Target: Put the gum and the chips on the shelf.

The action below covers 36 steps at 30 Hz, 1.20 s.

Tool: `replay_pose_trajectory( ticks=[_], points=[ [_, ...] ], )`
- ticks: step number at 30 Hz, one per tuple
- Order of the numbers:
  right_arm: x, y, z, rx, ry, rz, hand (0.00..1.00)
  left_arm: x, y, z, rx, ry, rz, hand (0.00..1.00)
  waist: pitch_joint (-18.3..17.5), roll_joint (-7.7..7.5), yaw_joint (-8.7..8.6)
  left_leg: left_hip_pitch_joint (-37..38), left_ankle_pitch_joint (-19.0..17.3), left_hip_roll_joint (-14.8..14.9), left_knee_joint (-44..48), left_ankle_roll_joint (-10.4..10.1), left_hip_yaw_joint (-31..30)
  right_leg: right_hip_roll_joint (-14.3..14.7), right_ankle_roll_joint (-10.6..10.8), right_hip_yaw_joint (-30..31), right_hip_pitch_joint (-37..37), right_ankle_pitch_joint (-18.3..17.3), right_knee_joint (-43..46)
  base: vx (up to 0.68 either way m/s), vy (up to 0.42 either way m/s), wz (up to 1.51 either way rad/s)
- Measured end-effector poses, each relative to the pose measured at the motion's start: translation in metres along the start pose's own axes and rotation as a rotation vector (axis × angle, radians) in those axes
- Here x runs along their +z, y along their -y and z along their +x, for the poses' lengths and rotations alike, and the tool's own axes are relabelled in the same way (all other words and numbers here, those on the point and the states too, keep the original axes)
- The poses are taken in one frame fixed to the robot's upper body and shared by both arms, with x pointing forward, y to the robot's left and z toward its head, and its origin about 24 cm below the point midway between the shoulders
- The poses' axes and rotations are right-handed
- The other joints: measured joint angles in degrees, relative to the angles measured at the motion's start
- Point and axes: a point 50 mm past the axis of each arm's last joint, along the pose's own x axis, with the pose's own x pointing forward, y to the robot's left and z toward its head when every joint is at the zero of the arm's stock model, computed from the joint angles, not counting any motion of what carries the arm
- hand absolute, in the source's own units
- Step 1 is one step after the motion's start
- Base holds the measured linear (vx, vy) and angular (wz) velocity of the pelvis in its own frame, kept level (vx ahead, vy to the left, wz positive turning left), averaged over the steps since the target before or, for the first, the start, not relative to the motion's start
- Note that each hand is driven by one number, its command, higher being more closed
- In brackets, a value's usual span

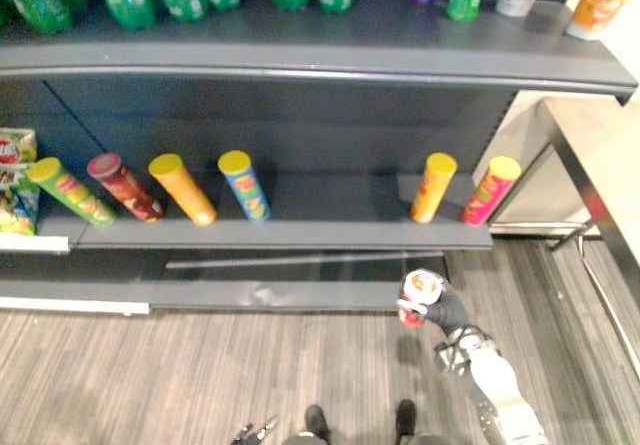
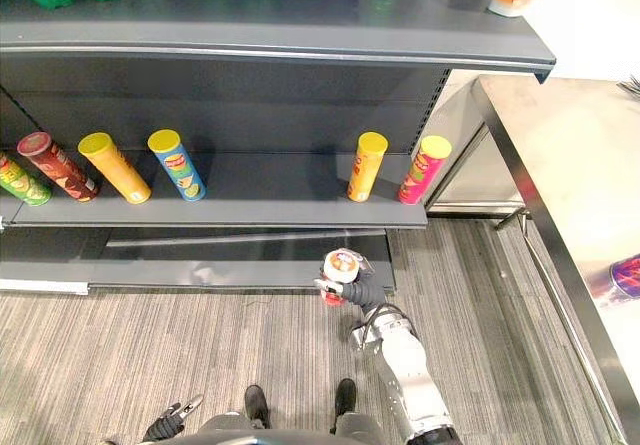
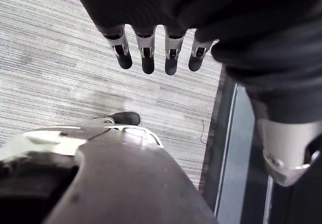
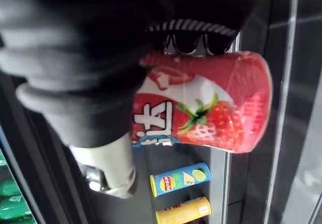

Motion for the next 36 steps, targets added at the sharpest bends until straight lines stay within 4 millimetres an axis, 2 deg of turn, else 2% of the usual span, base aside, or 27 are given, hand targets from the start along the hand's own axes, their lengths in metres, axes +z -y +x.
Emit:
replay_pose_trajectory(
  ticks=[8, 12, 13, 19, 23, 28, 32, 36],
  points=[
    [0.014, -0.003, 0.017, 0.035, 0.052, -0.017, 1.0, 0.0, 0.0, 0.0, 0.0, -0.01, -0.011, 0.0, -0.71, -0.05, 0.06, 1.8, -0.09, -0.31, -0.73, -0.08, 0.4, 0.09, -0.02, 0.62, 1.64, 0.33, -0.86, 0.02, -0.003, -0.02],
    [0.009, -0.002, 0.02, 0.036, 0.017, -0.004, 1.0, -0.001, 0.001, 0.0, -0.002, -0.017, -0.01, 0.0, -0.84, 0.04, 0.17, 1.97, -0.08, -0.28, -0.73, -0.08, 0.39, 0.12, -0.02, 0.7, 1.77, 0.33, -0.84, -0.02, -0.01, 0.0],
    [0.002, -0.001, 0.021, 0.045, -0.025, 0.009, 1.0, -0.004, 0.005, 0.0, -0.007, -0.027, -0.018, 0.0, -1.98, 0.96, 0.06, 2.86, -0.11, -0.43, -1.36, -0.11, 0.09, 0.52, 0.02, 0.61, 2.7, 0.37, -1.69, 0.0, 0.0, 0.0],
    [0.002, -0.001, 0.021, 0.041, -0.026, 0.009, 1.0, -0.004, 0.005, 0.0, -0.004, -0.027, -0.02, 0.0, -2.12, 0.73, 0.0, 2.96, -0.1, -0.45, -1.37, -0.11, 0.09, 0.53, 0.02, 0.62, 2.77, 0.37, -1.7, 0.0, 0.0, 0.0],
    [-0.001, 0.017, 0.012, -0.047, -0.032, 0.018, 1.0, -0.005, 0.004, 0.0, -0.001, -0.028, -0.019, 0.0, -2.12, 0.57, -0.01, 4.54, -0.17, -0.46, -1.39, -0.15, 0.01, 0.56, 0.03, 0.55, 4.42, 0.36, -1.82, -0.01, -0.004, 0.0],
    [0.003, 0.048, -0.012, -0.211, -0.016, 0.009, 1.0, -0.005, 0.004, -0.001, 0.003, -0.03, 0.008, 0.0, -2.22, 0.42, -0.36, 5.06, -0.23, -0.48, -1.2, -0.25, -0.08, 0.45, 0.03, 0.51, 4.69, 0.29, -1.32, -0.06, -0.017, -0.01],
    [0.007, 0.052, -0.016, -0.239, -0.002, -0.027, 1.0, -0.01, 0.002, -0.002, 0.006, -0.042, 0.017, 0.0, -2.63, -0.02, -1.69, 5.77, -0.45, -0.58, -1.23, -0.58, -0.08, 0.24, 0.12, 0.43, 4.8, -0.33, -0.64, -0.05, -0.007, -0.05],
    [0.006, 0.052, -0.017, -0.24, -0.006, -0.031, 1.0, -0.01, 0.001, -0.002, 0.01, -0.042, 0.02, 0.0, -2.94, -0.52, -1.71, 5.79, -0.5, -0.91, -1.27, -0.64, -0.12, -0.4, -0.25, 0.45, 4.63, -0.61, -0.52, -0.05, 0.014, 0.01]
  ],
)
